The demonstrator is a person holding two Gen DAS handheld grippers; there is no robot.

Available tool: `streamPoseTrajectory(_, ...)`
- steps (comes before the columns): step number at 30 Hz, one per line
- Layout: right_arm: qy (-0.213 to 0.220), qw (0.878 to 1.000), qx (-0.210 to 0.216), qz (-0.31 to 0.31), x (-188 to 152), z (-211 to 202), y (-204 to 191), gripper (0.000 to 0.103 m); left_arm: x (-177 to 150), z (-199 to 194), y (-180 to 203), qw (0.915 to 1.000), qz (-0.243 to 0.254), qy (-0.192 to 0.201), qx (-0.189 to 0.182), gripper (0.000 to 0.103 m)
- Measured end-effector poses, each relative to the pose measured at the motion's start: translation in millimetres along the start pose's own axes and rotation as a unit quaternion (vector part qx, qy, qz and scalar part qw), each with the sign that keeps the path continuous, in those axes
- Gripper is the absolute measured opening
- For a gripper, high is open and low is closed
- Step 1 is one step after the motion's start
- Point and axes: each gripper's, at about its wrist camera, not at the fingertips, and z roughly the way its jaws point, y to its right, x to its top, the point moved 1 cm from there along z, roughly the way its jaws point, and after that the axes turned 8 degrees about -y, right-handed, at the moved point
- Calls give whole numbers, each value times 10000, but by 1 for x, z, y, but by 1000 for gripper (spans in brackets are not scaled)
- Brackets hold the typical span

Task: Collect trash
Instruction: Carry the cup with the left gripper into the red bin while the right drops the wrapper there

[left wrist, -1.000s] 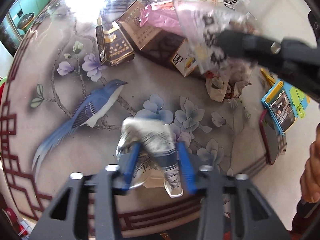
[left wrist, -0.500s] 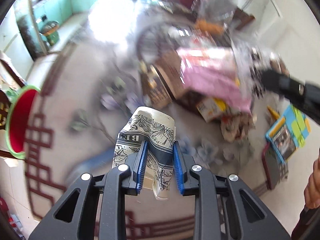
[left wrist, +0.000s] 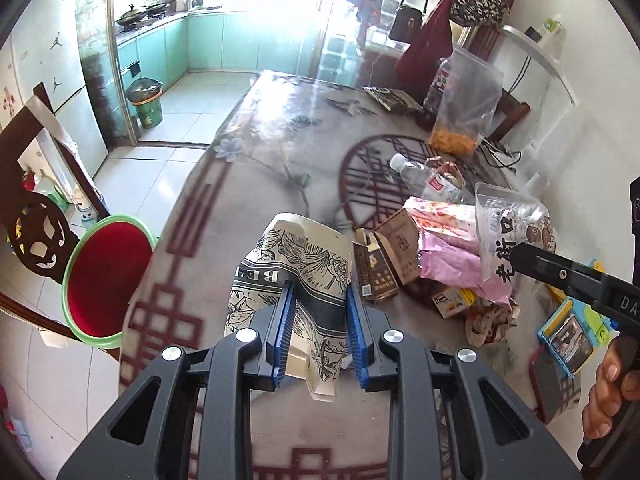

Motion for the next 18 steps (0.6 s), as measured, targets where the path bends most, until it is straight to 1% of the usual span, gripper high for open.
streamPoseTrajectory(4,111,9999,-114,63,5,7,-14,12,5,-1,-20,10000,69,-10,-64,23)
streamPoseTrajectory(13,126,9982,-419,416,6,37,-43,12,14,-2,-67,9991,327,-122,-246,23)
streamPoseTrajectory(18,155,9972,-543,500,8,52,-63,12,20,0,-97,9988,351,-147,-306,23)
